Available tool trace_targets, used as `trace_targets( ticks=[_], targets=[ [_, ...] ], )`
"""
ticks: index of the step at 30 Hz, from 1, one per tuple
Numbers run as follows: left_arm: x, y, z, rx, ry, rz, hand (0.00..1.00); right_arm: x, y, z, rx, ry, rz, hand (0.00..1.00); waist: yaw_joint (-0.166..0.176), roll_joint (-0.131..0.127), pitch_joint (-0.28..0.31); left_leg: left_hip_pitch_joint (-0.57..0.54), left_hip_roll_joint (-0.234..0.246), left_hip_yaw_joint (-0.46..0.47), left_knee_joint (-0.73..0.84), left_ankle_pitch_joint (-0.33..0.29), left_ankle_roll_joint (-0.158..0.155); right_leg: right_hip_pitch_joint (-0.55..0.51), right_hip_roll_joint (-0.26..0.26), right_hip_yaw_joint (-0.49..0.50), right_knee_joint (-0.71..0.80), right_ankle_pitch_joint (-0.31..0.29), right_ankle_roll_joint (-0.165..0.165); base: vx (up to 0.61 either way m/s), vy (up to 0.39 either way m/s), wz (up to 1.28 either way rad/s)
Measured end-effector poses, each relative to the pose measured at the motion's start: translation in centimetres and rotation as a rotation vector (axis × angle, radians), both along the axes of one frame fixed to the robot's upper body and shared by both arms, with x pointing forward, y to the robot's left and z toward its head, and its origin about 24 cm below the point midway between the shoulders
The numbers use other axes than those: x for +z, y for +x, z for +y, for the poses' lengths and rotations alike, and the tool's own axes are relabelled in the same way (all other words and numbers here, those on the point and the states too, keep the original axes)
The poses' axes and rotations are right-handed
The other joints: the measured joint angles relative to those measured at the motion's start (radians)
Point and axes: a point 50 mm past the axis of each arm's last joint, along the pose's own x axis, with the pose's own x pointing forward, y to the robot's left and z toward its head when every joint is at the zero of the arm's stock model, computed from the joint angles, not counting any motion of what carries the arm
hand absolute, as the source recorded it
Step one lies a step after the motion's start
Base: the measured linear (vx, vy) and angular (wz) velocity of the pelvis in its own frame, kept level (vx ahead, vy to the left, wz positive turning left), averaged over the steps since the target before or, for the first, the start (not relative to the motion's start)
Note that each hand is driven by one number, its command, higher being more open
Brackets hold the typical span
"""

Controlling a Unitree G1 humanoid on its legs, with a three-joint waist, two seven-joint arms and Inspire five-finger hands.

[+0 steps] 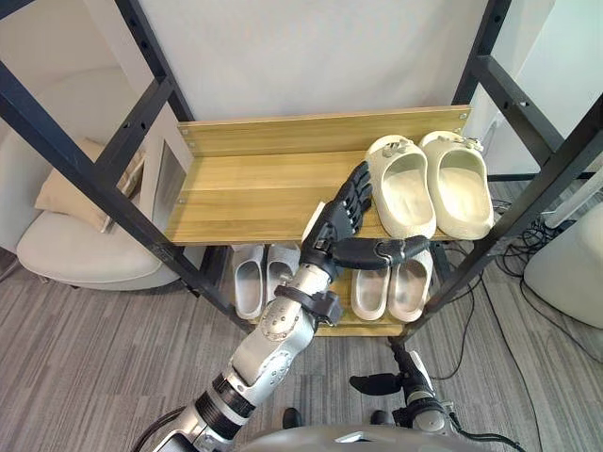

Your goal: Organize the slippers on the shoe rack

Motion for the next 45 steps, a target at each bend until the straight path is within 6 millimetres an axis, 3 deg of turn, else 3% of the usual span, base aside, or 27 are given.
trace_targets(
  ticks=[7,14,20,26,29,31,36,45],
  targets=[
    [0.2,-0.3,1.9,0.085,-0.028,-0.002,1.00,-0.2,-0.1,0.0,0.000,0.005,0.013,1.00,0.003,-0.006,-0.004,-0.004,-0.001,-0.008,0.000,0.002,0.001,0.000,0.000,-0.003,0.000,0.000,0.001,0.00,0.000,0.02],
    [1.9,-1.4,2.9,0.113,-0.105,-0.061,1.00,-0.3,-0.3,-0.1,-0.006,0.007,0.025,1.00,0.017,-0.008,-0.005,-0.005,-0.007,-0.035,0.000,0.005,0.002,0.012,0.000,-0.030,0.001,-0.007,0.001,-0.01,0.002,0.12],
    [2.8,-3.3,2.5,-0.024,-0.249,-0.076,1.00,-0.6,-0.6,-0.1,-0.001,0.011,0.042,1.00,0.035,-0.009,-0.010,-0.004,-0.006,-0.051,0.000,0.007,0.001,0.014,0.000,-0.045,0.018,-0.020,0.001,0.00,0.001,0.07],
    [1.3,-5.2,1.1,-0.179,-0.256,-0.018,1.00,-0.8,-0.8,-0.1,0.010,0.020,0.054,1.00,0.040,-0.009,-0.019,0.007,-0.006,-0.054,0.000,0.007,0.001,0.027,0.000,-0.047,0.020,-0.023,0.000,0.00,0.000,0.01],
    [-0.7,-6.3,0.4,-0.253,-0.229,0.053,1.00,-0.8,-0.8,0.0,0.018,0.026,0.057,1.00,0.041,-0.011,-0.020,0.029,-0.005,-0.057,-0.001,0.007,0.001,0.046,0.001,-0.052,0.024,-0.027,-0.002,0.00,0.000,0.00],
    [-4.7,-6.8,0.0,-0.310,-0.135,0.195,1.00,-0.9,-0.9,0.2,0.035,0.033,0.067,1.00,0.042,-0.014,-0.030,0.034,-0.003,-0.058,-0.003,0.010,0.000,0.048,0.003,-0.055,0.027,-0.030,-0.003,-0.05,-0.001,0.01],
    [-10.8,-8.7,1.3,-0.293,0.057,0.419,1.00,-0.9,-0.7,0.3,0.037,0.038,0.063,1.00,0.035,-0.021,-0.027,0.034,0.001,-0.061,-0.004,0.015,-0.006,0.046,0.010,-0.057,0.028,-0.032,-0.007,-0.04,-0.001,0.00],
    [-14.2,-10.1,3.3,-0.280,0.278,0.494,1.00,-1.1,-0.8,0.9,0.033,0.055,0.071,1.00,0.036,-0.045,-0.024,0.026,0.004,-0.074,-0.004,0.016,-0.009,0.049,0.015,-0.071,0.015,-0.030,-0.004,0.00,-0.007,0.04]
  ],
)
